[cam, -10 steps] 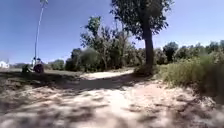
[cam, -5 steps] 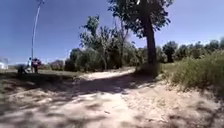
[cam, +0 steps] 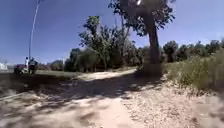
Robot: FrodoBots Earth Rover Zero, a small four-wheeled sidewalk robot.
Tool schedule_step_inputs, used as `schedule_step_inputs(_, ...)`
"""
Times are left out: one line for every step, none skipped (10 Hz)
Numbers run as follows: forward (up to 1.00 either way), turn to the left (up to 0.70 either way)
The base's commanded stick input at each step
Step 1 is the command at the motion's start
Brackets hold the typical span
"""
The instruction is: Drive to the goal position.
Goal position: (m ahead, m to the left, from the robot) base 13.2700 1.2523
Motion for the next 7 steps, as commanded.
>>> schedule_step_inputs(0.85,0.00)
schedule_step_inputs(0.85,0.00)
schedule_step_inputs(0.85,0.00)
schedule_step_inputs(0.85,0.00)
schedule_step_inputs(0.85,0.00)
schedule_step_inputs(0.85,0.00)
schedule_step_inputs(0.85,0.00)
